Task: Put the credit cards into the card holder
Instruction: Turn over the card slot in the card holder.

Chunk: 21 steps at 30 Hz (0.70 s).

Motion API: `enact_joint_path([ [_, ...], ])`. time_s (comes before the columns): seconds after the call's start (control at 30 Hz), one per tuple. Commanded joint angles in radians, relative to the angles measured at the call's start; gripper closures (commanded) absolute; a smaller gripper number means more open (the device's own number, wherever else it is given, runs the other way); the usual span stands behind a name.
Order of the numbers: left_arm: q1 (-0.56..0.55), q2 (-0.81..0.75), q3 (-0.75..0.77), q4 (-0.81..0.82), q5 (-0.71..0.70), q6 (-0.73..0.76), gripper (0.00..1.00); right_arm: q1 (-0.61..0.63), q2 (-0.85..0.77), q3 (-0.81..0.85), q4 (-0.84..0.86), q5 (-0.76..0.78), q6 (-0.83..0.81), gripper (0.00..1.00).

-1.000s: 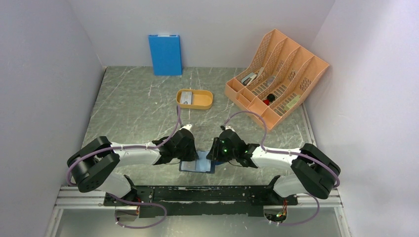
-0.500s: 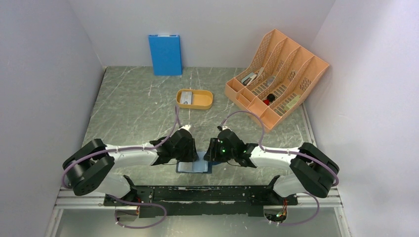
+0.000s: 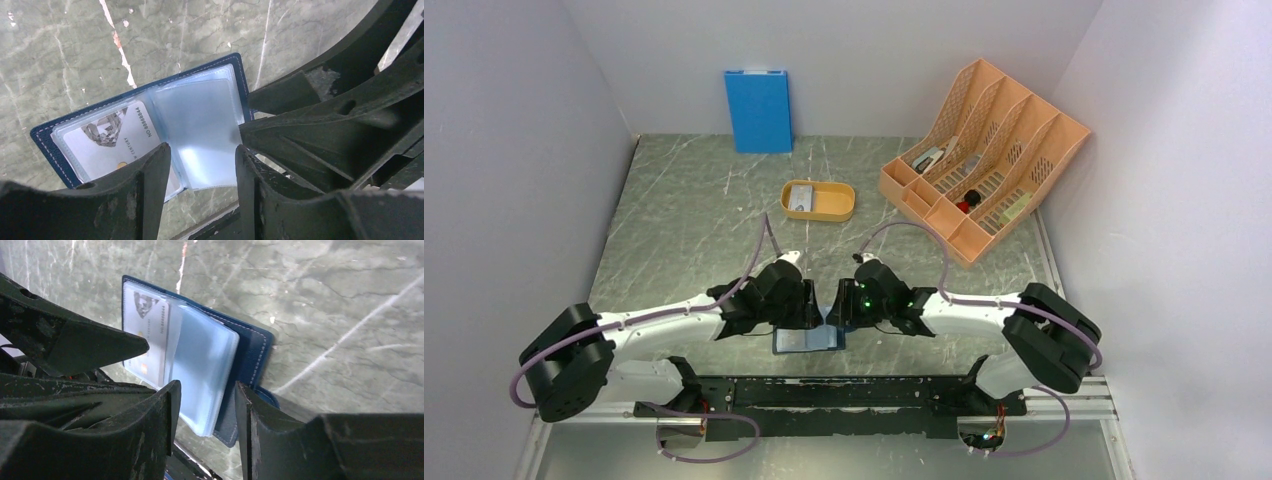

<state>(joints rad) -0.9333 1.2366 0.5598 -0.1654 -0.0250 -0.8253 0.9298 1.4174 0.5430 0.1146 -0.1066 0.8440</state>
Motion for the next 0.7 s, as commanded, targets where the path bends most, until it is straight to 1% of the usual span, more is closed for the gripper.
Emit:
enact_joint_path([
  [0.0,-0.005,-0.037,0.023,-0.048,-0.036,0.011,0.45,0.019,0.029,0.04,0.012,0.004,-0.019,0.52],
  [0.2,-0.005,-0.073,0.009,-0.064,-0.054,0.005,0.44,0.032,0.047,0.064,0.005,0.01,-0.023,0.52],
  [0.33,-0.006,-0.125,0.008,-0.098,-0.09,-0.002,0.43,0.044,0.059,0.096,-0.02,0.025,-0.032,0.51],
  [0.67,-0.005,-0.231,-0.013,-0.153,-0.146,-0.021,0.42,0.103,0.081,0.183,-0.131,0.106,-0.059,0.51],
])
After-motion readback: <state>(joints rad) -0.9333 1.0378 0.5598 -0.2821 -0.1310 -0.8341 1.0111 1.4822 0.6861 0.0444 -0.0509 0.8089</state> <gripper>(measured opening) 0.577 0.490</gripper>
